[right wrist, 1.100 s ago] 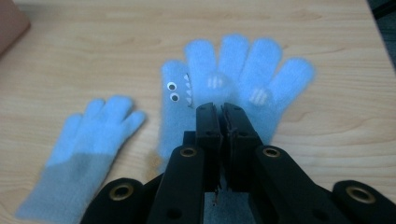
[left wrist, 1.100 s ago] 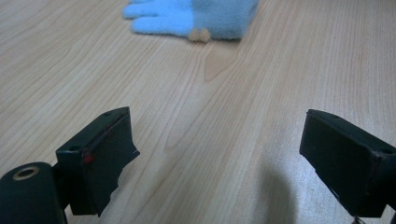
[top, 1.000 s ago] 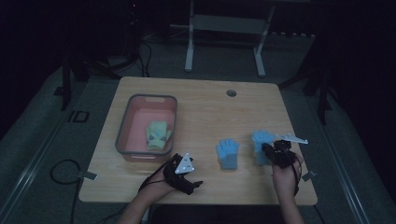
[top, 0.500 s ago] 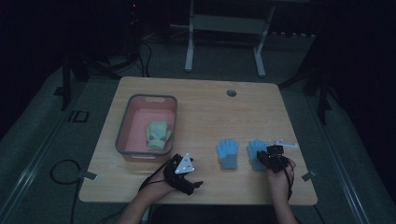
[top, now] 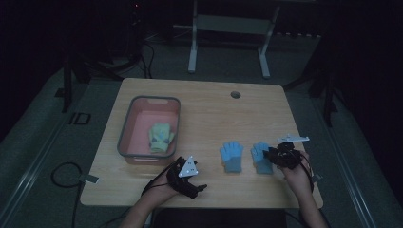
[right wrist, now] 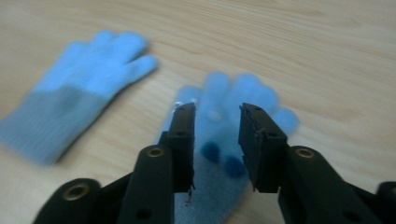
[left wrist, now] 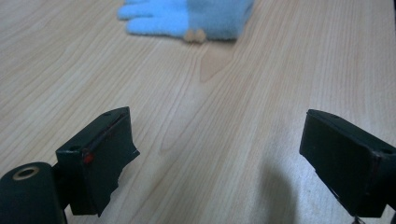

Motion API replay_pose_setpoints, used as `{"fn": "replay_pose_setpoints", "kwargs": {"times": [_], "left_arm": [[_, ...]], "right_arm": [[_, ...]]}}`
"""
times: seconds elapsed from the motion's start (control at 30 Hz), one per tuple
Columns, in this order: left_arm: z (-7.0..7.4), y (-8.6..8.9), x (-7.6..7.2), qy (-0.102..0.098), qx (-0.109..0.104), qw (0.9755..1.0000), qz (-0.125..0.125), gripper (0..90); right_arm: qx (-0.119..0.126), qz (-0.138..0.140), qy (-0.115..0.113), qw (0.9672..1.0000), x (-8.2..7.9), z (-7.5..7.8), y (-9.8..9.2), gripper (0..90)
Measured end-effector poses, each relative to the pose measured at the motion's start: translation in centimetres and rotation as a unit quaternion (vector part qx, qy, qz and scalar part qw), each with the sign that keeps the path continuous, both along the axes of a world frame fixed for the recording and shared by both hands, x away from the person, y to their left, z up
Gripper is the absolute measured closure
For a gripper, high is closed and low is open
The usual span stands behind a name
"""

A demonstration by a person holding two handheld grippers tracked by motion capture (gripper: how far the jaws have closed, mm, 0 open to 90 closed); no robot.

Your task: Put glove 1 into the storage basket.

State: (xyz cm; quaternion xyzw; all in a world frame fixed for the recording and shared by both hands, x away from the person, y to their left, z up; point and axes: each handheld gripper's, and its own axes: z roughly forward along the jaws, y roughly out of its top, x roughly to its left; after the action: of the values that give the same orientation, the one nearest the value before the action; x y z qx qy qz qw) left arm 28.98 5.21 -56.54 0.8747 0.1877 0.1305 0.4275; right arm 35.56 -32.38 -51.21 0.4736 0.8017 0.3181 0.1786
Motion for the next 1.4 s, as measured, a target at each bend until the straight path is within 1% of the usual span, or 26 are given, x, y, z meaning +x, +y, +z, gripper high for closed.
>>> {"fn": "replay_pose_setpoints", "kwargs": {"times": [0.03,0.07,0.1,0.13,0.2,0.27,0.4,0.47,0.5,0.53,0.57,0.63,0.67,0.77,0.9,0.93,1.03,1.07,1.13,1.2,1.23,1.27,1.3,1.33,1.37,1.4], "left_arm": [[0.0,0.0,0.0,-0.001,-0.002,1.0000,-0.001,10.2],[0.0,0.0,0.0,-0.001,-0.001,1.0000,0.000,10.2],[-0.1,0.0,0.0,0.000,0.002,1.0000,-0.001,10.2],[-0.1,0.0,0.0,0.000,0.002,1.0000,-0.001,10.2],[0.0,-0.1,0.0,0.001,0.004,1.0000,-0.001,10.2],[-0.1,0.0,0.0,0.001,0.004,1.0000,-0.002,10.2],[0.0,0.0,0.0,0.002,0.002,1.0000,-0.001,10.2],[-0.1,0.0,0.0,0.004,0.003,1.0000,-0.002,10.3],[-0.1,0.0,0.0,0.004,0.002,1.0000,-0.001,10.2],[-0.1,0.0,0.0,0.004,0.002,1.0000,-0.001,10.2],[-0.1,0.0,0.0,0.005,0.002,1.0000,-0.001,10.2],[-0.1,0.0,0.1,0.006,0.002,1.0000,0.002,10.2],[-0.1,0.0,0.1,0.007,0.002,1.0000,0.002,10.2],[-0.1,0.0,0.1,0.008,0.001,1.0000,0.002,10.2],[-0.2,0.0,0.1,0.008,0.002,1.0000,0.001,10.2],[-0.2,0.0,0.1,0.008,0.001,1.0000,0.001,10.2],[-0.2,0.0,0.1,0.008,0.001,1.0000,0.001,10.2],[-0.2,0.0,0.1,0.009,0.002,1.0000,0.001,10.2],[-0.2,0.0,0.1,0.008,0.002,1.0000,0.001,10.2],[-0.2,0.0,0.1,0.007,0.002,1.0000,0.001,10.2],[-0.2,0.0,0.1,0.008,0.003,1.0000,0.000,10.2],[-0.2,0.0,0.1,0.008,0.004,1.0000,0.000,10.2],[-0.2,0.0,0.1,0.008,0.004,1.0000,0.000,10.2],[-0.2,-0.1,0.1,0.006,0.005,1.0000,-0.001,10.2],[-0.2,-0.1,0.1,0.006,0.005,1.0000,-0.001,10.2],[-0.2,-0.1,0.1,0.006,0.007,1.0000,-0.001,10.2]], "right_arm": [[0.002,0.013,0.003,0.9999,0.2,-0.2,-0.3,65.3],[0.002,0.013,0.003,0.9999,0.2,-0.2,-0.3,65.3],[-0.004,0.038,0.003,0.9993,0.5,-0.5,-0.9,65.3],[-0.003,0.049,0.005,0.9988,0.5,-0.6,-1.0,65.2],[-0.005,0.055,0.007,0.9985,0.6,-0.7,-1.2,65.1],[-0.010,0.082,0.006,0.9966,0.6,-1.0,-1.5,63.4],[-0.011,0.093,0.007,0.9956,0.8,-1.5,-1.6,63.5],[-0.018,0.095,0.007,0.9953,0.8,-1.8,-1.6,63.4],[-0.030,0.105,0.014,0.9940,0.8,-2.5,-1.5,62.5],[-0.041,0.103,0.016,0.9937,0.8,-2.8,-1.5,62.1],[-0.039,0.104,0.007,0.9937,0.7,-3.0,-1.5,62.5],[-0.038,0.104,0.005,0.9938,0.6,-3.0,-1.5,63.1],[-0.039,0.101,0.004,0.9941,0.5,-3.1,-1.5,68.1],[-0.047,0.099,0.003,0.9940,0.3,-3.1,-1.1,77.3],[-0.044,0.088,0.013,0.9951,0.2,-2.9,-0.8,81.2],[-0.039,0.080,0.023,0.9957,0.4,-2.8,-0.8,82.7],[-0.037,0.074,0.027,0.9962,0.4,-2.6,-0.8,84.2],[-0.024,0.062,0.022,0.9975,0.5,-2.2,-0.8,85.0],[-0.018,0.054,0.012,0.9983,0.4,-1.5,-0.7,85.2],[-0.002,0.049,0.000,0.9988,0.3,-0.6,-0.7,85.3],[0.000,0.046,-0.005,0.9989,0.2,-0.1,-0.6,85.3],[0.000,0.046,-0.005,0.9989,0.2,-0.1,-0.6,85.3],[0.007,0.044,-0.019,0.9988,0.1,1.3,-0.4,85.3],[0.012,0.047,-0.023,0.9985,0.1,1.7,-0.3,85.3],[0.012,0.047,-0.023,0.9985,0.1,1.7,-0.3,85.3],[0.012,0.050,-0.037,0.9980,-0.1,3.0,0.2,85.3]]}}
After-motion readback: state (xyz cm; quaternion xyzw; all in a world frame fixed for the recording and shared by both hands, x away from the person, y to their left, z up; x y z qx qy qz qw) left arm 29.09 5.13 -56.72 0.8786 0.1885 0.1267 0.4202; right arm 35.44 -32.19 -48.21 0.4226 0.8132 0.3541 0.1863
